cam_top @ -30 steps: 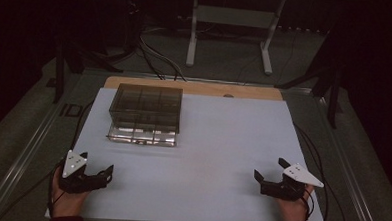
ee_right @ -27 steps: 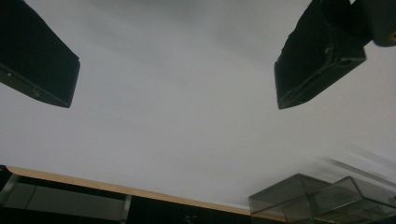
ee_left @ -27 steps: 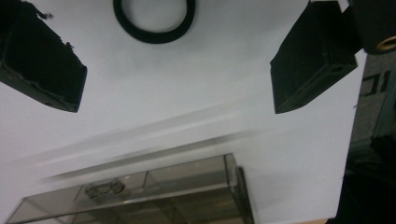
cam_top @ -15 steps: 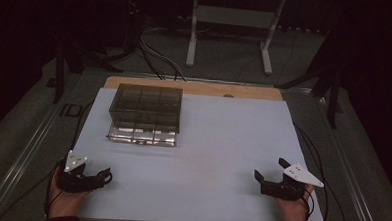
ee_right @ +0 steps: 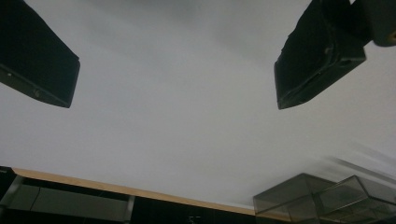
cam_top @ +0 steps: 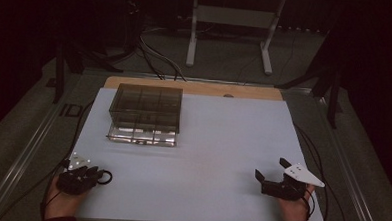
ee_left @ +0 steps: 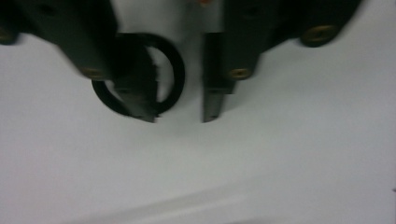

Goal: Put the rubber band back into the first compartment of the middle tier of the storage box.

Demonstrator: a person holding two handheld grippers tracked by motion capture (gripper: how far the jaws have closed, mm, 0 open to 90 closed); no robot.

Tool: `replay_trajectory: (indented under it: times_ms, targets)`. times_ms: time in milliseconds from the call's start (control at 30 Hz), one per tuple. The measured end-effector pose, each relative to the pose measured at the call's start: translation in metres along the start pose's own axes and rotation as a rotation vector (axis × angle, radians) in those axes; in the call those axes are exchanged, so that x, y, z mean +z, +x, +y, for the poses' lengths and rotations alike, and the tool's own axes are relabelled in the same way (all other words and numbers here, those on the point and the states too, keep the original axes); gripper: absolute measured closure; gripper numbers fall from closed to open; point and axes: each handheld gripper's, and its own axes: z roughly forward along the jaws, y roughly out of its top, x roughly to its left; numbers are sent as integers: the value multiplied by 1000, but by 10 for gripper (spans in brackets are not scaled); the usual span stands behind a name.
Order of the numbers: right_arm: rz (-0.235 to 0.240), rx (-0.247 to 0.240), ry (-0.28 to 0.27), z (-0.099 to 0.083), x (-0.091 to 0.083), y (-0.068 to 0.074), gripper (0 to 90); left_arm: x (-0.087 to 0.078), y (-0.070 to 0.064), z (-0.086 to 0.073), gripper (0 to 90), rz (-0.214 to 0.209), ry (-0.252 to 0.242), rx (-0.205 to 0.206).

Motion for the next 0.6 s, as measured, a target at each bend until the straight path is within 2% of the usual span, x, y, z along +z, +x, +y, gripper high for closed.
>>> replay_trajectory:
  times_ms: [100, 167, 300, 600]
  targets:
    - [-1, 1, -1, 0, 0, 0, 6, 0, -3, 1, 855, -3, 7, 35]
    - [-5, -1, 0, 0, 0, 0, 6, 0, -4, 1, 877, 0, 10, 49]
    - [-21, -1, -6, 0, -2, 0, 6, -2, -3, 1, 884, -14, -4, 34]
    - [-21, 8, -21, 0, -3, 1, 6, -13, -4, 7, 884, -34, -77, 6]
